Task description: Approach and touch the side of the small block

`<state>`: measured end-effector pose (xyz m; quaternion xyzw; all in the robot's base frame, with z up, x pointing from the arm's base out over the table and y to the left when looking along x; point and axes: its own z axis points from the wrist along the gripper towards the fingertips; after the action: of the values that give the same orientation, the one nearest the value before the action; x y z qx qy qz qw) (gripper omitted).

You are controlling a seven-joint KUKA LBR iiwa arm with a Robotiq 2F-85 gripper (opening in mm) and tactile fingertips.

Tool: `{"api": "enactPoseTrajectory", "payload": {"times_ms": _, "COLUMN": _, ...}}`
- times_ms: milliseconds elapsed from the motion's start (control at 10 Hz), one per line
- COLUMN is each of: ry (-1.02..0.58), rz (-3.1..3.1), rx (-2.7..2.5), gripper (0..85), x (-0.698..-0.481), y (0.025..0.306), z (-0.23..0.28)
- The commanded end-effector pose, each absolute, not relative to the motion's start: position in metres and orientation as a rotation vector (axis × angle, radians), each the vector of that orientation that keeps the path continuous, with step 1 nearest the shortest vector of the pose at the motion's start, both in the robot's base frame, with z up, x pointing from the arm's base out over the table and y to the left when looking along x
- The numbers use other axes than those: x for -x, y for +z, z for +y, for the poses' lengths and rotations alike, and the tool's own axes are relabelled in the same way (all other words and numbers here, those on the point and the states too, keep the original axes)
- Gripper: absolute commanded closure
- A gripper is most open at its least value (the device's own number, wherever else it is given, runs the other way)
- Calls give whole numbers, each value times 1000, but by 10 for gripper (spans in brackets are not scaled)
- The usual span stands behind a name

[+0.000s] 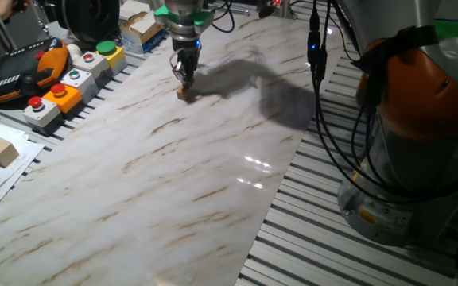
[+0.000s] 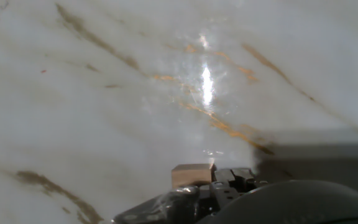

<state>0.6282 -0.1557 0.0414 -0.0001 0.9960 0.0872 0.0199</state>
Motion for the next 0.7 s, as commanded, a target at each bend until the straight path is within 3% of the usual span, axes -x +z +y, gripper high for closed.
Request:
{"api": "enactPoseTrajectory", "payload": {"times_ms": 0, "ry": 282, "rz": 3091, "rx": -45, "gripper": 843, "x": -628, "y": 42, "z": -154}}
{"api": "enactPoseTrajectory", "payload": {"times_ms": 400, "ry": 298, "rz": 3103, "rx": -108, "gripper": 843, "x": -628, "y": 45, "z": -149}}
{"api": "enactPoseTrajectory", "payload": {"times_ms": 600, "ry": 116, "rz": 3107, "rx": 54, "gripper": 843, "x": -627, "y": 53, "z": -153}}
